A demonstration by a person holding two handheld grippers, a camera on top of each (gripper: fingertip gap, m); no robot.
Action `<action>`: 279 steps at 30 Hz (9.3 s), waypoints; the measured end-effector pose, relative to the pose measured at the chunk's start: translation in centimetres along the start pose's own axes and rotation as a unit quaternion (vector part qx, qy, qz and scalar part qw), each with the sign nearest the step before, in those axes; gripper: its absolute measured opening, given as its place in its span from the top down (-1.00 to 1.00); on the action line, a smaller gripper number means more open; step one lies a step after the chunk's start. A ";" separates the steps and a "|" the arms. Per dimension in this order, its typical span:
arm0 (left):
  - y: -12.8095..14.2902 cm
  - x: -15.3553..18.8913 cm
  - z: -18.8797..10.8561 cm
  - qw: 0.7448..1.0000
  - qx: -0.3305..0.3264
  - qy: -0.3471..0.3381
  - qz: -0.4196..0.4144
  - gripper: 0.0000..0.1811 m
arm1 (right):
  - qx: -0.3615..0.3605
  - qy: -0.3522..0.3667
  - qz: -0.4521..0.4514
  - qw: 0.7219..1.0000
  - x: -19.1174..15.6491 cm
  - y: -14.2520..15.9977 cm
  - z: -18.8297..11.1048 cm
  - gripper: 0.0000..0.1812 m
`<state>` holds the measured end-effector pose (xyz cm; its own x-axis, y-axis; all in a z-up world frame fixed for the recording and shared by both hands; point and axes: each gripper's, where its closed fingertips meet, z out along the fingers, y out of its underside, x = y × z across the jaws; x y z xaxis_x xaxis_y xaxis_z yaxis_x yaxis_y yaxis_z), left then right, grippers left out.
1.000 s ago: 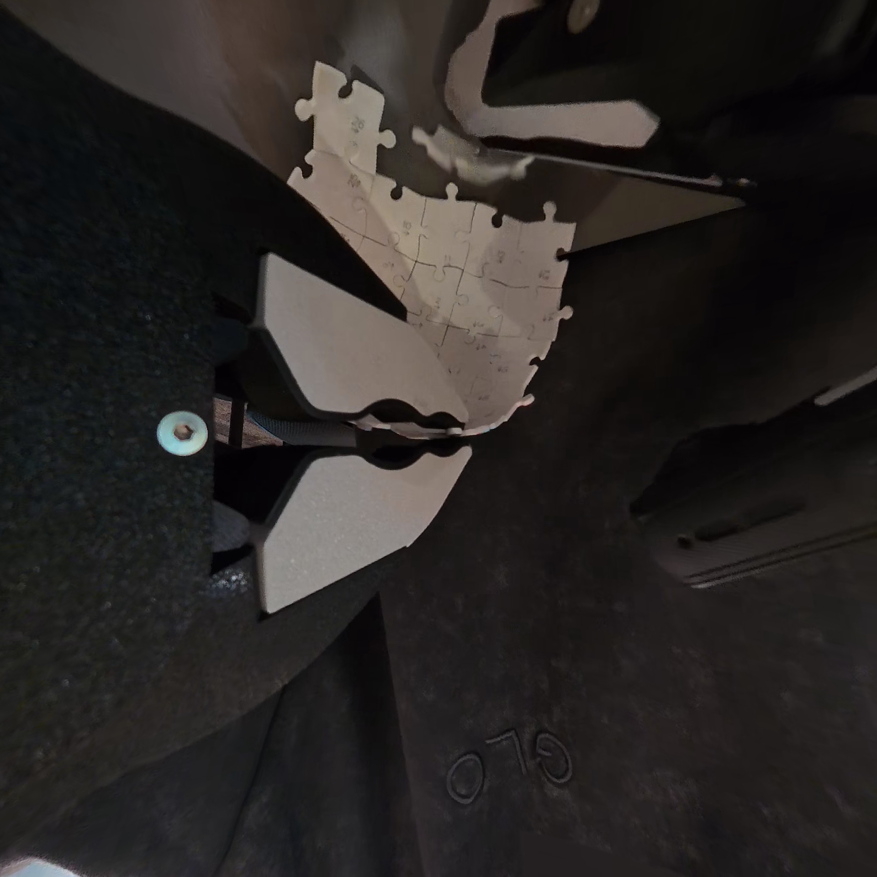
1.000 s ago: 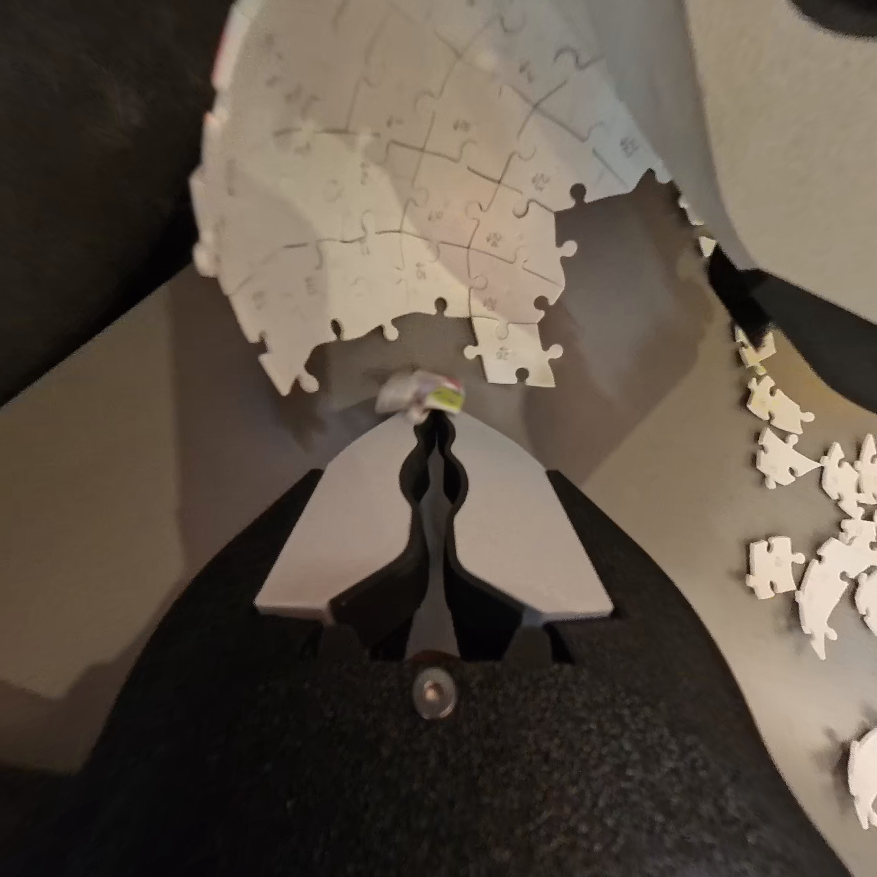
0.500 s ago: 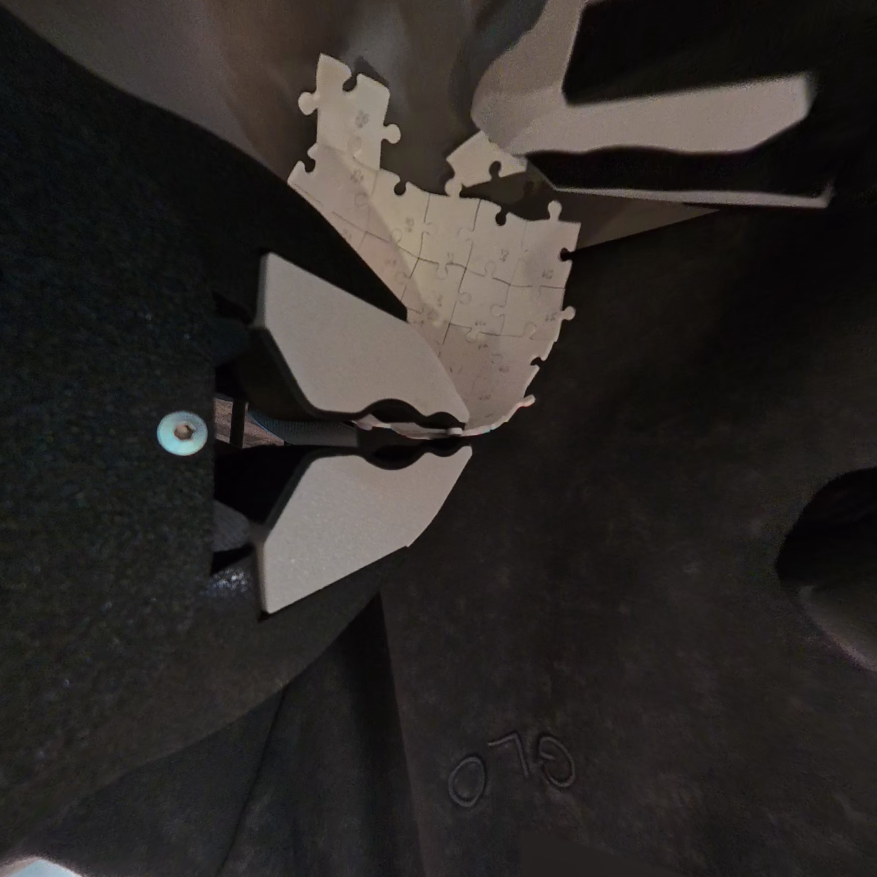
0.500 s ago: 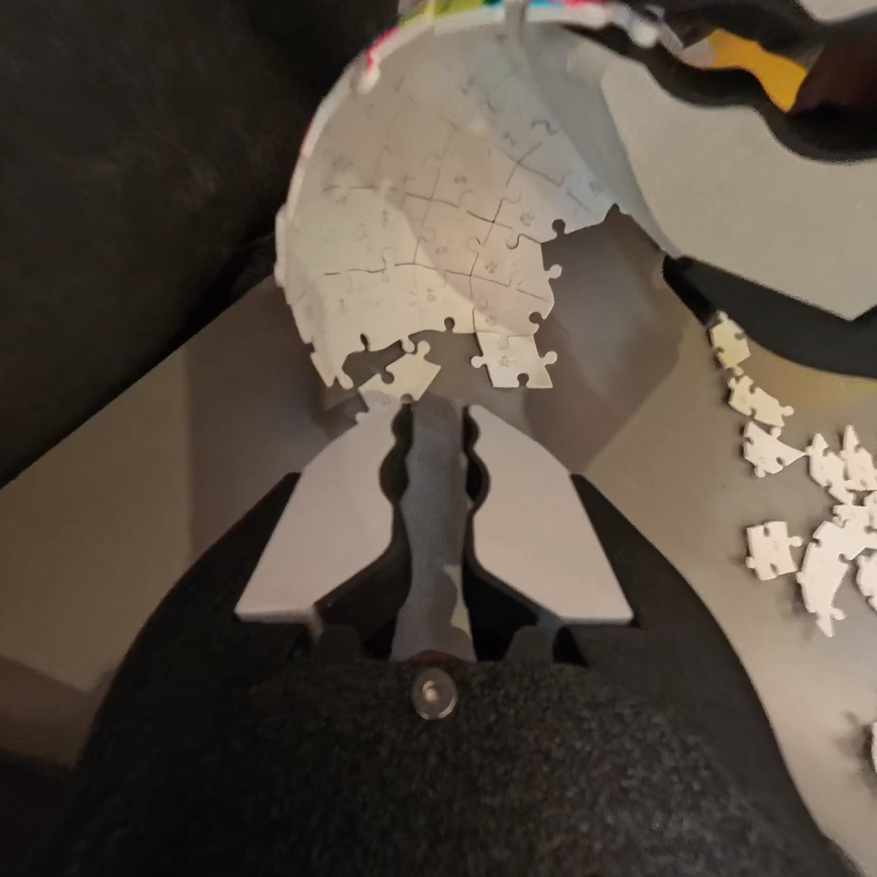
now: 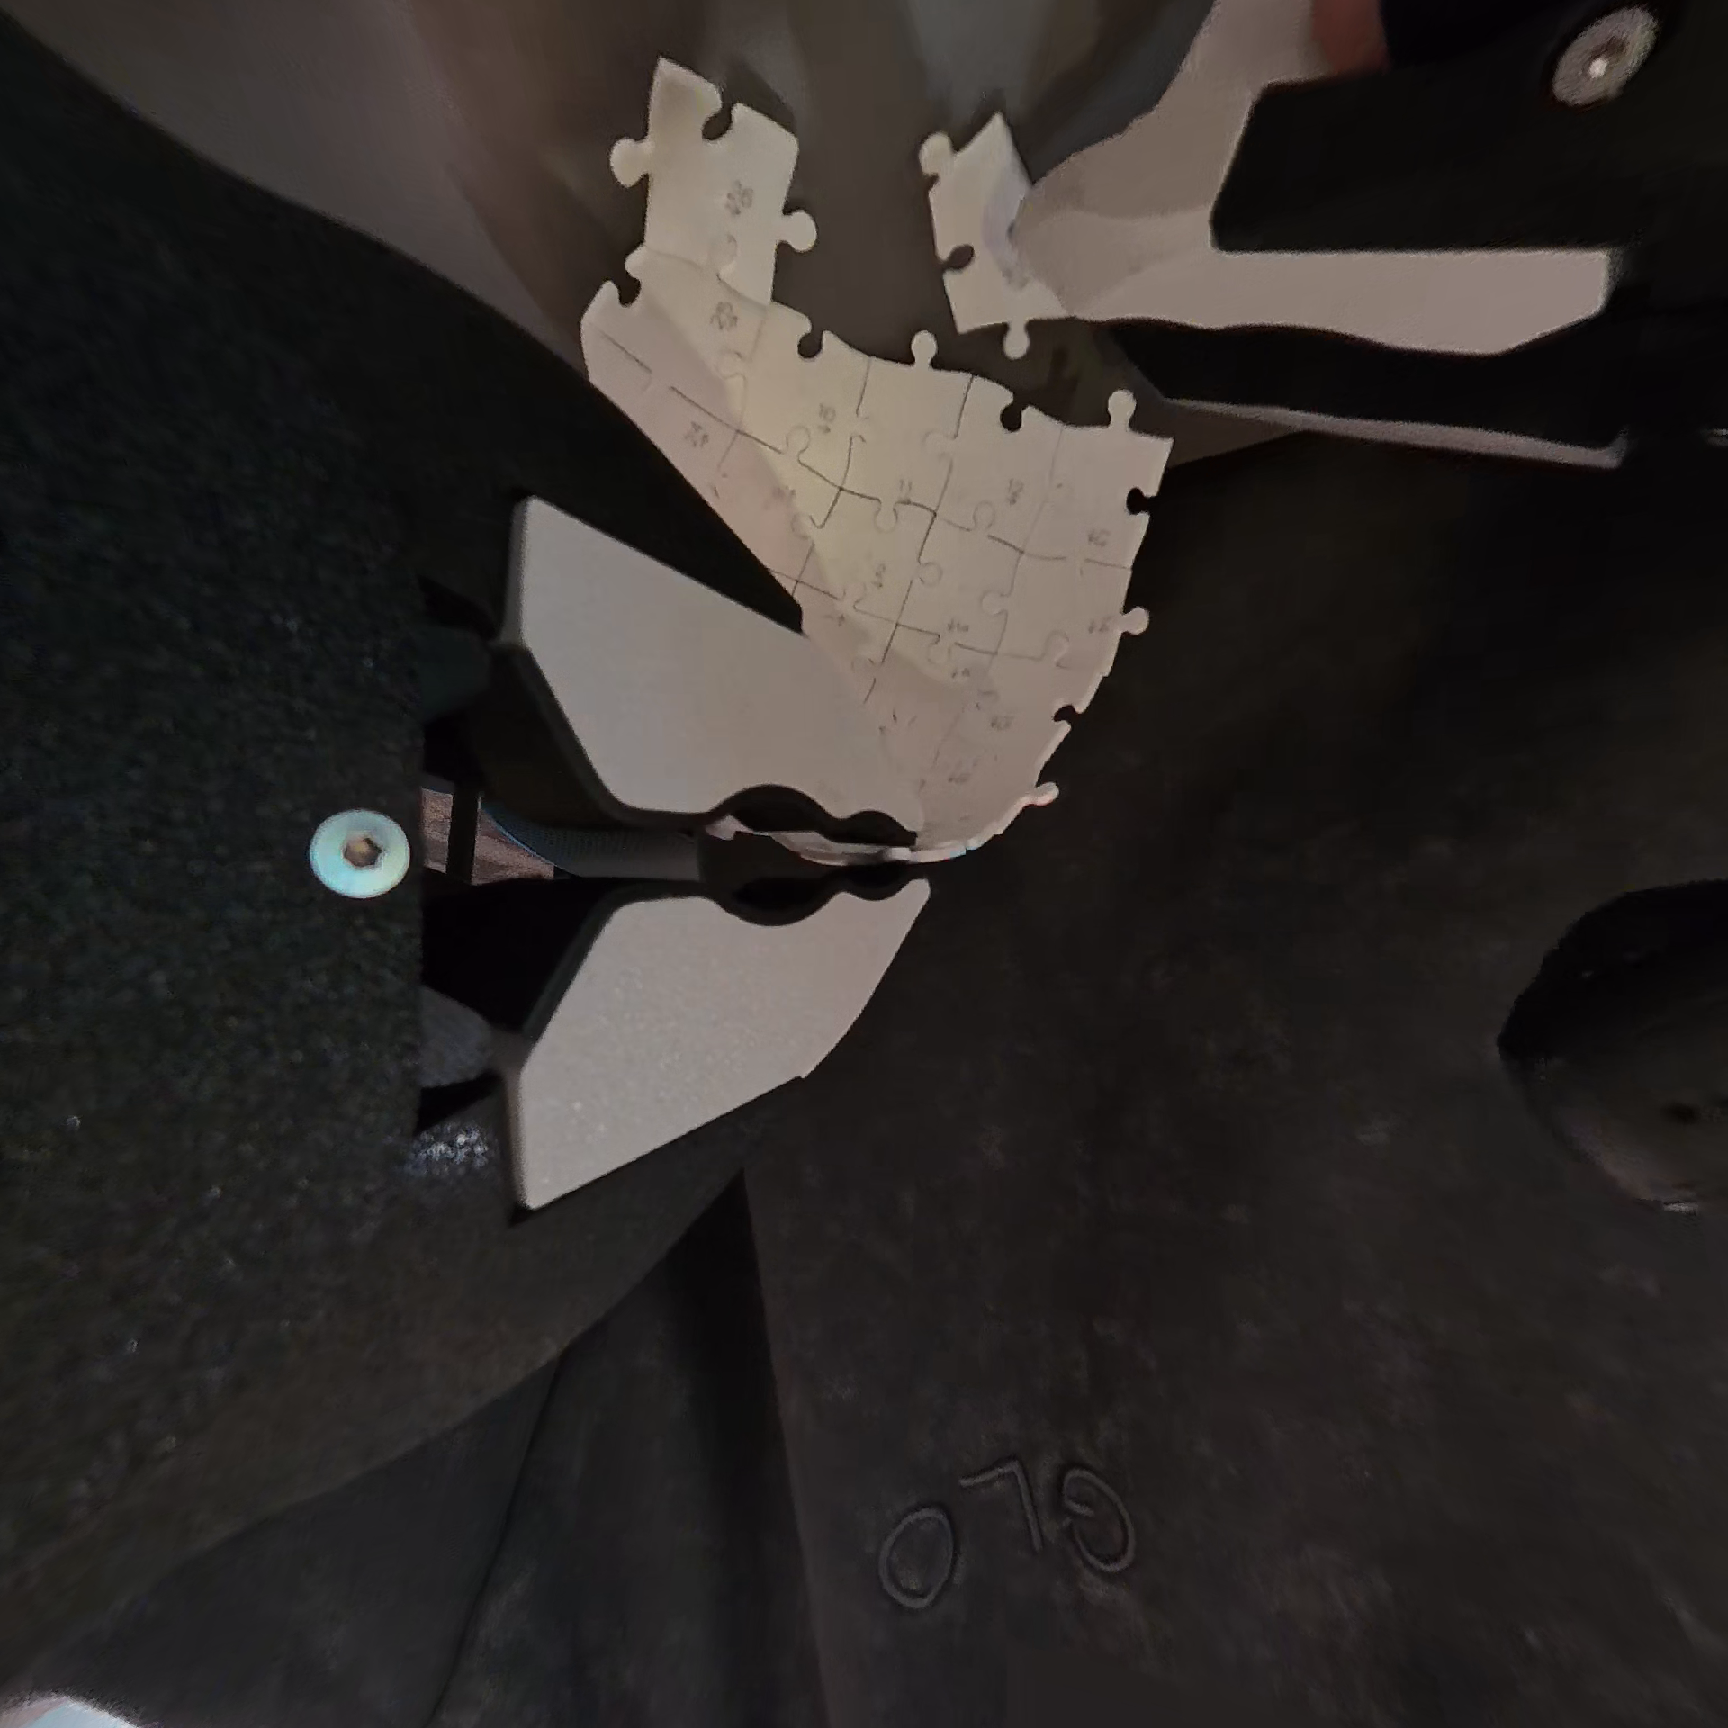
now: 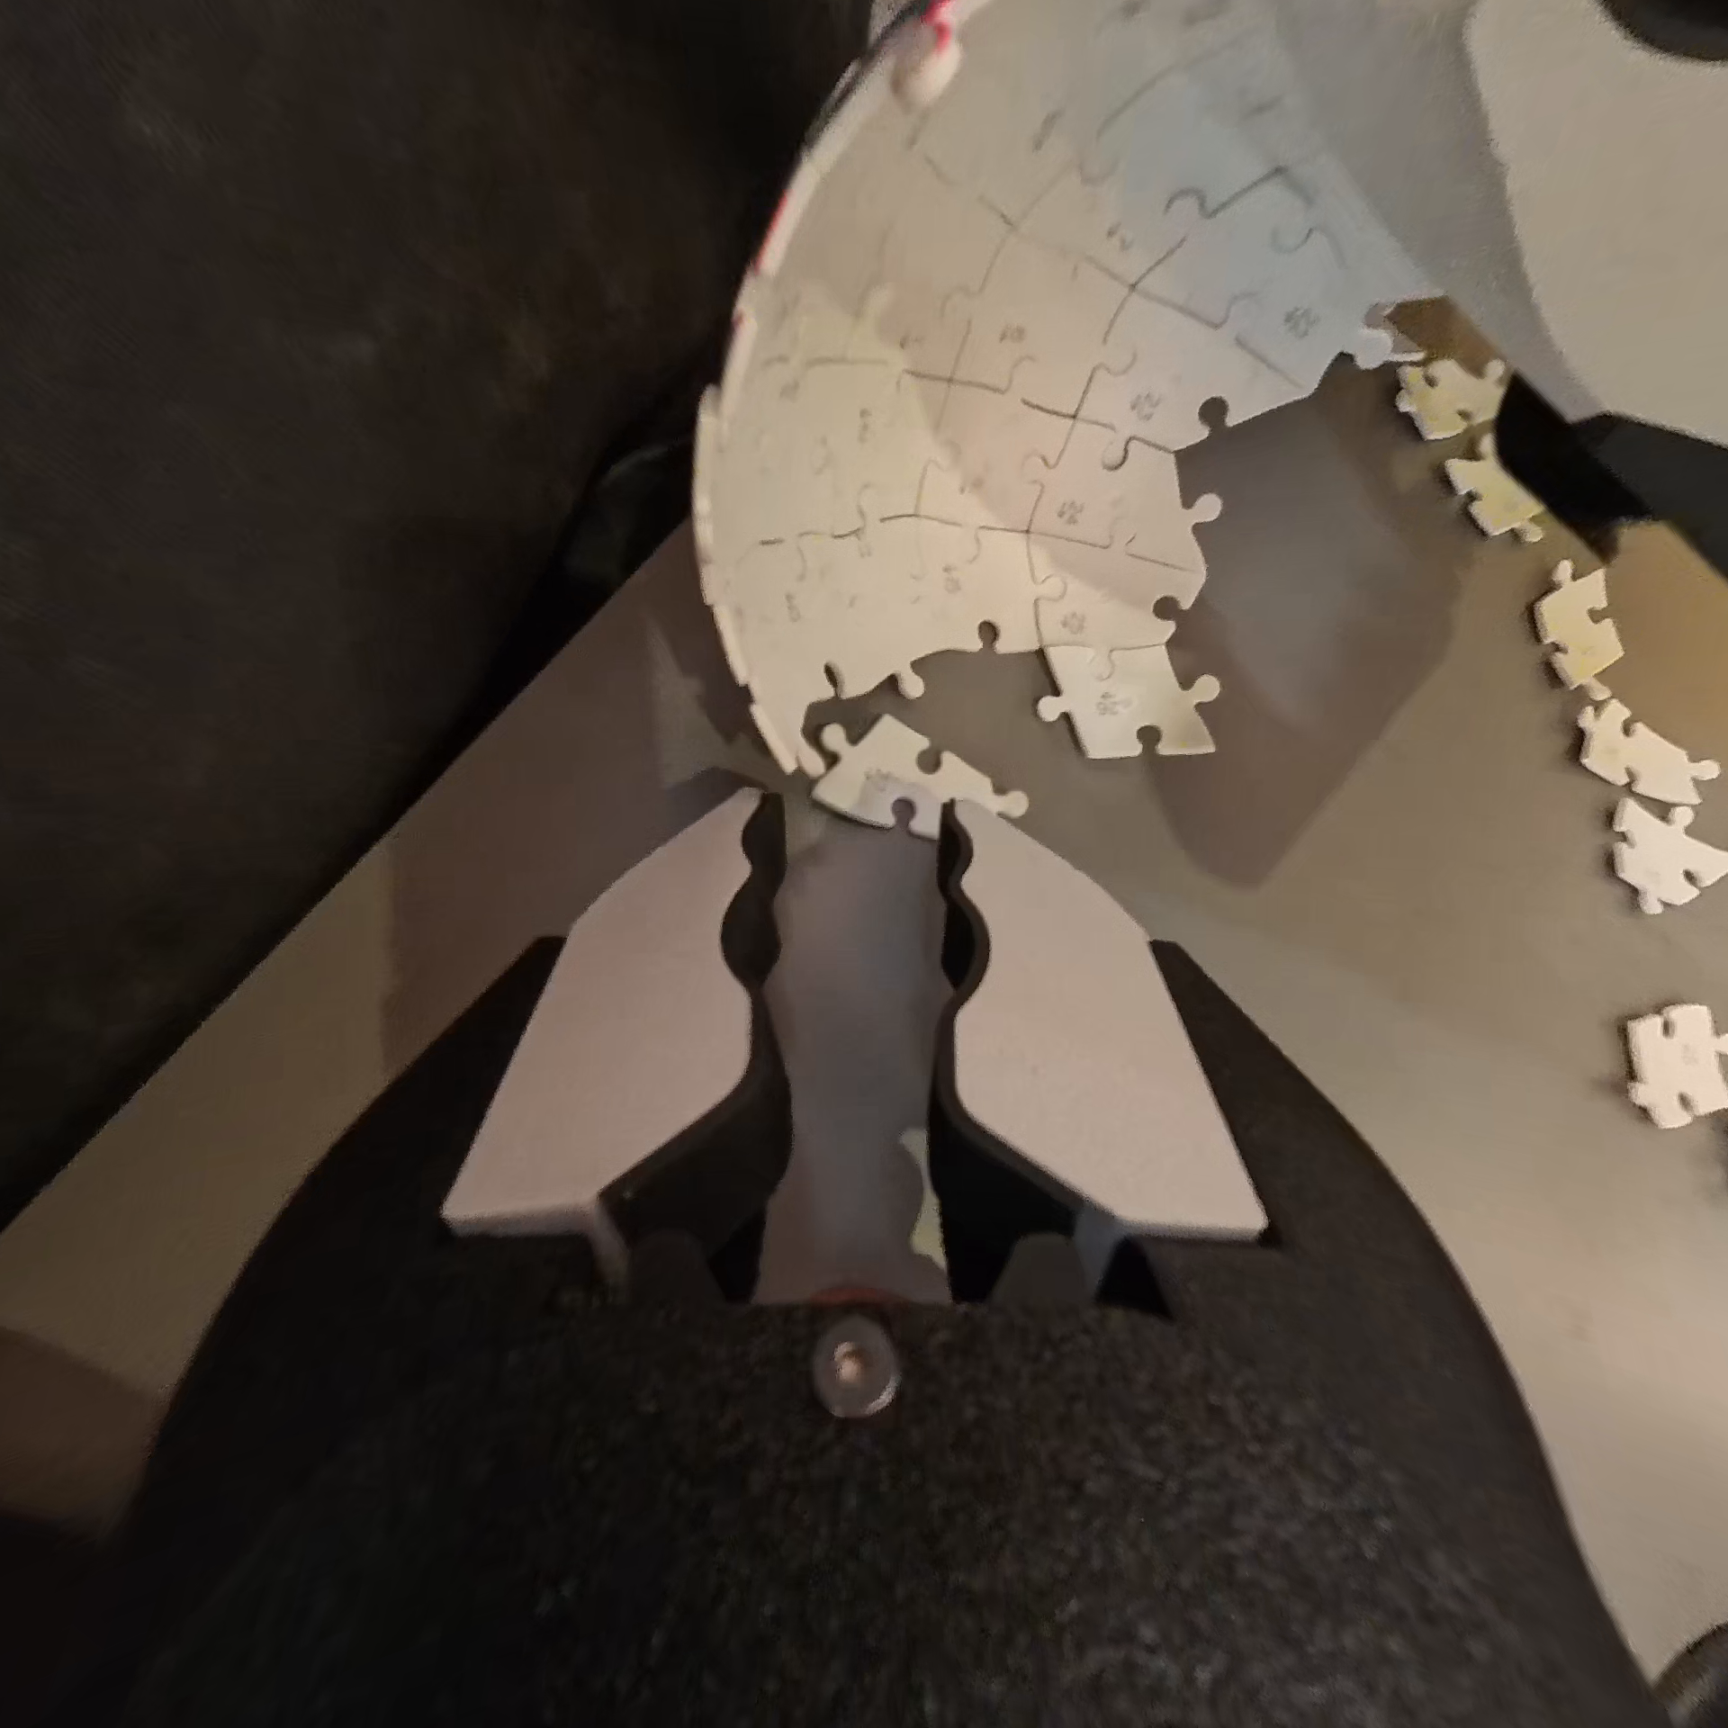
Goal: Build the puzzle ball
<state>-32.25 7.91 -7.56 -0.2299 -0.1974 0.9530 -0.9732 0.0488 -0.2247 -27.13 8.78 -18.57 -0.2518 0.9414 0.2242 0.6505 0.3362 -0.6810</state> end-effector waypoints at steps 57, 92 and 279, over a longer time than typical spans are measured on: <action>-0.4 0.1 0.4 1.000 -0.002 -0.002 0.001 0.97 | 0.036 -0.028 -0.099 0.994 2.3 -2.4 2.0 1.00; -0.1 0.0 -0.8 0.999 -0.005 0.041 -0.001 0.97 | 0.034 -0.011 -0.120 0.992 3.4 -1.9 1.7 1.00; -5.2 -14.0 -6.5 0.914 0.225 -0.338 -0.008 0.97 | -0.214 -0.152 0.044 0.964 3.5 4.2 -1.7 1.00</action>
<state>-23.91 16.74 -18.45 -0.0155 -0.7619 0.6475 -0.8443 -0.3369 -0.4167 -24.09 13.54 -19.45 -0.3383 0.9377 -0.0789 0.8987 0.2970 -0.3228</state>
